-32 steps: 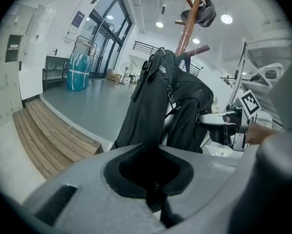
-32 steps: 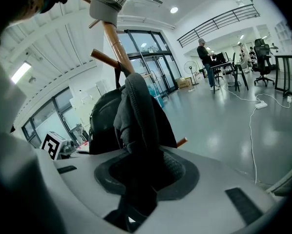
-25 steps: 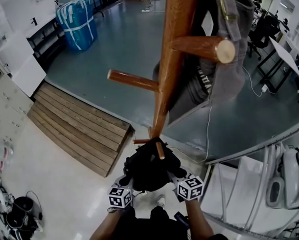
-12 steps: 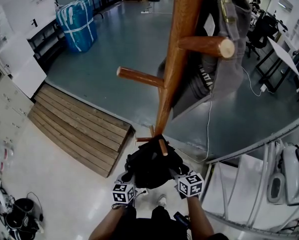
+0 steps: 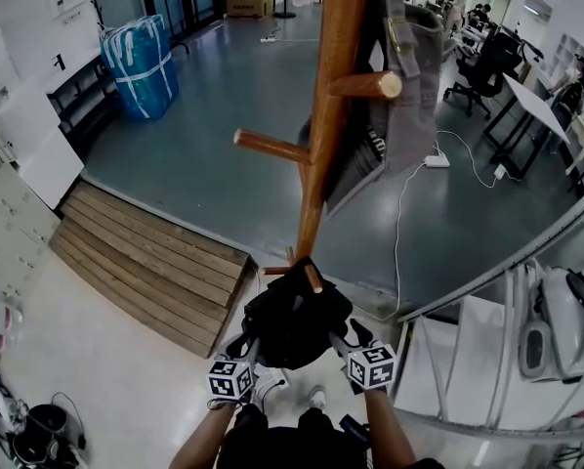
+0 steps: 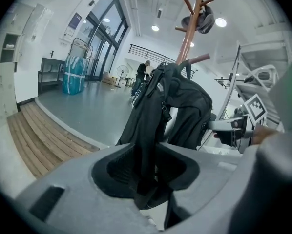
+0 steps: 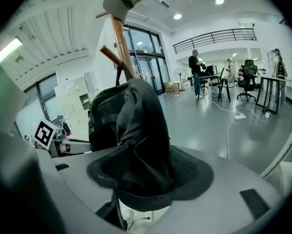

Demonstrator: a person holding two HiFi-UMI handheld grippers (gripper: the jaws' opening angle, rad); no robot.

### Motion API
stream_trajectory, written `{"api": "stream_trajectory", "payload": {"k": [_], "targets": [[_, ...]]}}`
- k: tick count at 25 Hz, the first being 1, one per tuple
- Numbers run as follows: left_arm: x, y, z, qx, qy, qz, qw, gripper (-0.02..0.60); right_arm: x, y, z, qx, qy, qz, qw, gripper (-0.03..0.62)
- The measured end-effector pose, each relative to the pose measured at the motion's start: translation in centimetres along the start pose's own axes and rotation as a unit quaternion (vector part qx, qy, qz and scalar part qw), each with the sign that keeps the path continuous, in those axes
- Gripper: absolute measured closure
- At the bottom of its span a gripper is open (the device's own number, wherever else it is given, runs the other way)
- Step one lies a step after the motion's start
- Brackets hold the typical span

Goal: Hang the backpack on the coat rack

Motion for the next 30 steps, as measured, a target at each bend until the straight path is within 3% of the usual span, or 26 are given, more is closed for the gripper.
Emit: {"api": "stream_trajectory", "payload": {"k": [6, 11, 14, 19, 24, 30], "targets": [[-0.4, 2.0, -3.9, -0.045, 0.005, 0.004, 0.9990, 0.454, 1.1, 1.0, -3.8, -0.051, -0.031, 0.006, 0.998, 0.376], [-3.1, 5.7, -7.7, -0.114, -0.004, 0.035, 0.9929, 0.457, 2.8, 1.5, -6.6, -0.080, -0.034, 0.037, 0.996, 0.492], [-4.8, 7.4, -9.3, -0.140, -0.006, 0.058, 0.9884, 0.492, 3.9, 1.9, -7.9, -0.095, -0.039, 0.043, 0.994, 0.534], [-7.8, 9.0, -11.1, -0.164, -0.003, 0.099, 0.9814, 0.538, 5.9, 2.9, -10.5, -0.138, -0.044, 0.050, 0.988, 0.571], [-10.3, 8.9, -12.5, -0.182, -0.027, 0.105, 0.9774, 0.549, 7.5, 2.5, -12.7, -0.164, -0.060, 0.071, 0.982, 0.577], [-11.4, 7.3, -13.1, -0.183, -0.020, 0.105, 0.9773, 0.555, 9.2, 1.0, -13.6, -0.168, -0.067, 0.072, 0.981, 0.580]]}}
Point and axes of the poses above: the fingertips, and each gripper's own axes: z forward along the fingers, x to its left, y out of its top, the point moved 5 cm from there along -z, backward along the fingers, and after that the axes turned 3 degrees about x, right-handed, at the moved point
